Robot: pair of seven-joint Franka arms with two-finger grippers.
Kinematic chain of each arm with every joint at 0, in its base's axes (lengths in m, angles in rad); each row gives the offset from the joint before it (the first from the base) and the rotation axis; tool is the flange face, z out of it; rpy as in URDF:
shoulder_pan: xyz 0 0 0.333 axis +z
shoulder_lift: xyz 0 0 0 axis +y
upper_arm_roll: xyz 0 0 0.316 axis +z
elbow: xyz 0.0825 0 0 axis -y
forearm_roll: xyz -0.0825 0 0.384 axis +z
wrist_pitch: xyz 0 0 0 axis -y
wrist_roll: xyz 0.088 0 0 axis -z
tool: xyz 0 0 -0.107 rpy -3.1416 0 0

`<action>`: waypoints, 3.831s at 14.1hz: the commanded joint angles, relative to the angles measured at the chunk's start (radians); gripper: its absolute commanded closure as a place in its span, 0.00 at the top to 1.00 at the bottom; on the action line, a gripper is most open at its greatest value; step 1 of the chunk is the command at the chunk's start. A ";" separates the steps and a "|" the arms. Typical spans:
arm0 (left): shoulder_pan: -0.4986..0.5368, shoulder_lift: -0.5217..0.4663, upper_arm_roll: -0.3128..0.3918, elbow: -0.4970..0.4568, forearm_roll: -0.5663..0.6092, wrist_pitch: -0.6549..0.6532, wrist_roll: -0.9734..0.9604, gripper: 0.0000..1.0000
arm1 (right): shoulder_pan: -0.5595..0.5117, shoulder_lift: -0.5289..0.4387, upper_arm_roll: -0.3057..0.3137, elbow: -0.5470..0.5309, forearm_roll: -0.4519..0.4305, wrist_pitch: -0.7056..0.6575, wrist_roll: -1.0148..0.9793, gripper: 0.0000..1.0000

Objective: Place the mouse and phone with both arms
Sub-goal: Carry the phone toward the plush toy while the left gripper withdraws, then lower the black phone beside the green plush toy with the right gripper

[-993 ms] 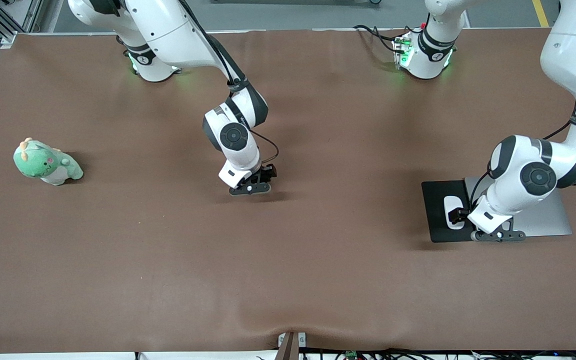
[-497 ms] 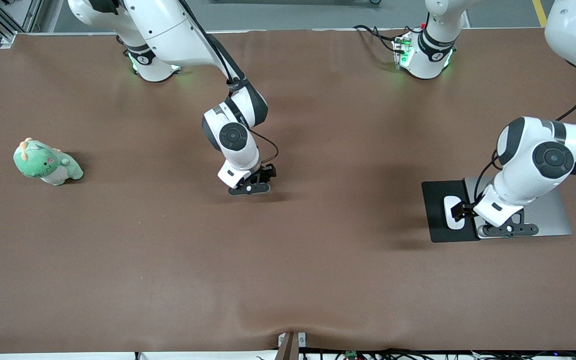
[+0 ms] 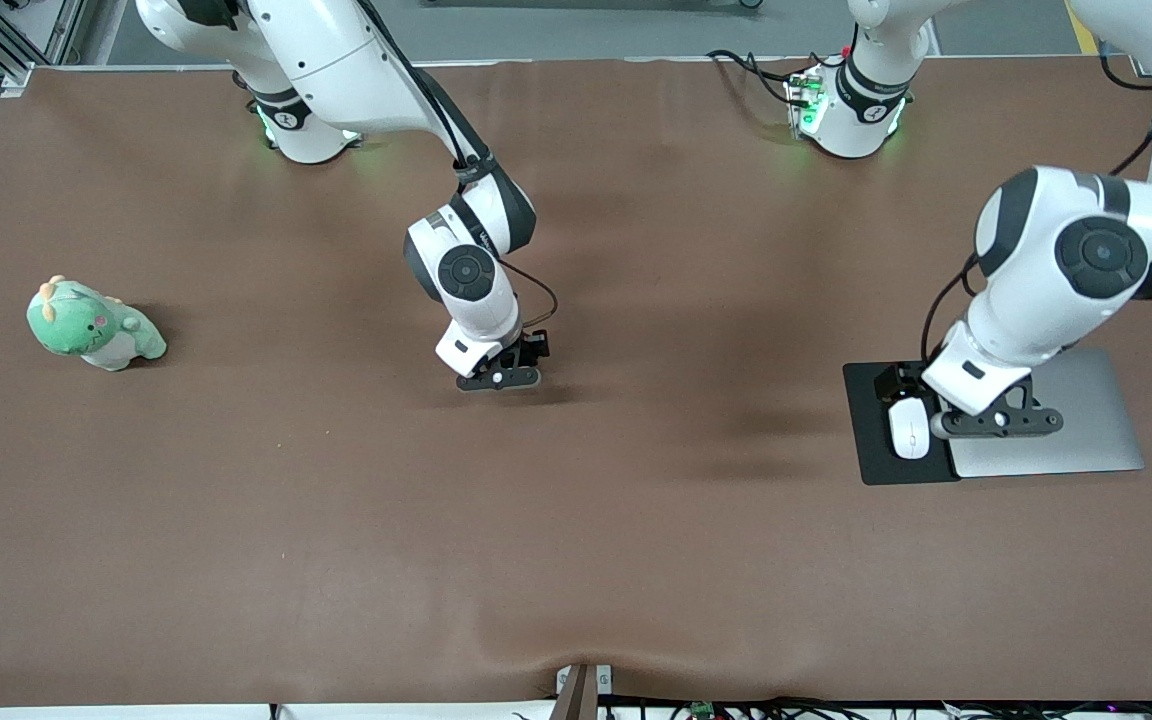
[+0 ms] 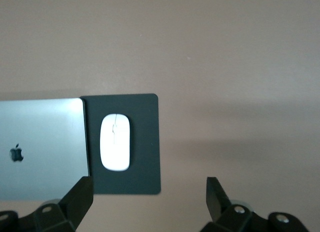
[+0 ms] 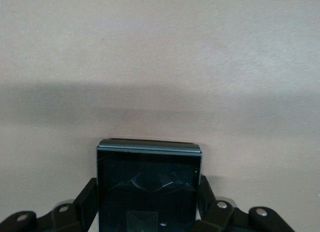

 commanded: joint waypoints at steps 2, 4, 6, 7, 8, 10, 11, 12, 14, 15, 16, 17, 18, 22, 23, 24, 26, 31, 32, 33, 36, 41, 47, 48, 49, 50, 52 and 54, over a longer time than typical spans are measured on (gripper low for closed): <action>-0.160 -0.122 0.167 -0.012 -0.099 -0.082 0.008 1.00 | -0.090 -0.116 0.005 0.071 0.017 -0.248 0.002 0.00; -0.233 -0.163 0.236 -0.013 -0.120 -0.123 0.069 1.00 | -0.162 -0.200 0.005 0.078 0.016 -0.366 -0.005 0.00; -0.258 -0.197 0.268 -0.012 -0.156 -0.163 0.116 1.00 | -0.225 -0.276 0.005 0.078 0.016 -0.444 -0.032 0.00; -0.295 -0.219 0.311 -0.013 -0.166 -0.184 0.144 1.00 | -0.266 -0.309 0.005 0.078 0.016 -0.474 -0.049 0.00; -0.341 -0.242 0.369 -0.013 -0.166 -0.219 0.153 1.00 | -0.303 -0.338 0.005 0.081 0.016 -0.501 -0.073 0.00; -0.387 -0.280 0.434 -0.012 -0.174 -0.253 0.155 1.00 | -0.375 -0.388 0.005 0.098 0.016 -0.576 -0.132 0.00; -0.399 -0.294 0.452 -0.010 -0.177 -0.279 0.163 1.00 | -0.415 -0.406 0.005 0.114 0.014 -0.616 -0.167 0.00; -0.413 -0.302 0.474 0.002 -0.179 -0.299 0.172 1.00 | -0.452 -0.418 0.005 0.137 0.013 -0.662 -0.205 0.00; -0.433 -0.311 0.494 0.042 -0.197 -0.367 0.164 1.00 | -0.519 -0.434 0.003 0.182 0.006 -0.742 -0.270 0.00; -0.432 -0.311 0.494 0.065 -0.218 -0.382 0.157 1.00 | -0.552 -0.440 0.003 0.199 -0.001 -0.770 -0.297 0.00; -0.428 -0.311 0.494 0.089 -0.237 -0.401 0.146 1.00 | -0.578 -0.446 0.003 0.211 -0.026 -0.796 -0.322 0.00; -0.425 -0.303 0.494 0.120 -0.240 -0.421 0.131 1.00 | -0.602 -0.454 0.005 0.214 -0.056 -0.813 -0.342 0.00; -0.422 -0.296 0.495 0.154 -0.240 -0.453 0.141 1.00 | -0.621 -0.463 0.005 0.213 -0.073 -0.821 -0.345 0.00; -0.430 -0.244 0.500 0.252 -0.236 -0.496 0.141 1.00 | -0.710 -0.458 0.003 0.179 -0.099 -0.828 -0.442 0.00; -0.430 -0.233 0.500 0.284 -0.234 -0.517 0.149 1.00 | -0.736 -0.455 0.003 0.170 -0.101 -0.824 -0.468 0.00; -0.435 -0.205 0.503 0.321 -0.234 -0.533 0.157 1.00 | -0.759 -0.454 0.003 0.153 -0.106 -0.806 -0.495 0.00; -0.442 -0.161 0.517 0.390 -0.228 -0.566 0.163 1.00 | -0.799 -0.454 0.005 0.080 -0.106 -0.718 -0.506 0.00; -0.442 -0.194 0.521 0.361 -0.223 -0.589 0.192 1.00 | -0.865 -0.458 0.006 -0.186 -0.104 -0.432 -0.615 0.00; -0.453 -0.202 0.523 0.358 -0.216 -0.588 0.190 1.00 | -0.876 -0.460 0.006 -0.233 -0.104 -0.379 -0.629 0.00; -0.454 -0.207 0.523 0.350 -0.205 -0.589 0.190 1.00 | -0.877 -0.460 0.006 -0.266 -0.104 -0.344 -0.632 0.00; -0.453 -0.239 0.521 0.297 -0.205 -0.556 0.181 1.00 | -0.879 -0.454 0.006 -0.378 -0.102 -0.201 -0.650 0.00; -0.444 -0.228 0.512 0.300 -0.203 -0.553 0.169 1.00 | -0.917 -0.429 0.006 -0.445 -0.102 -0.083 -0.718 0.00; -0.435 -0.222 0.509 0.301 -0.194 -0.542 0.169 1.00 | -0.922 -0.382 0.006 -0.516 -0.102 0.040 -0.742 0.00; -0.435 -0.222 0.505 0.301 -0.196 -0.542 0.169 1.00 | -0.922 -0.371 0.006 -0.517 -0.102 0.057 -0.747 0.00; -0.436 -0.223 0.504 0.301 -0.196 -0.542 0.169 1.00 | -0.923 -0.365 0.006 -0.531 -0.102 0.083 -0.770 0.00; -0.436 -0.222 0.504 0.301 -0.194 -0.540 0.169 1.00 | -0.929 -0.359 0.006 -0.540 -0.102 0.112 -0.782 0.00; -0.436 -0.214 0.504 0.301 -0.188 -0.537 0.169 1.00 | -0.932 -0.343 0.008 -0.542 -0.102 0.117 -0.784 0.00; -0.435 -0.213 0.504 0.301 -0.188 -0.536 0.169 1.00 | -0.935 -0.340 0.008 -0.542 -0.102 0.117 -0.784 0.00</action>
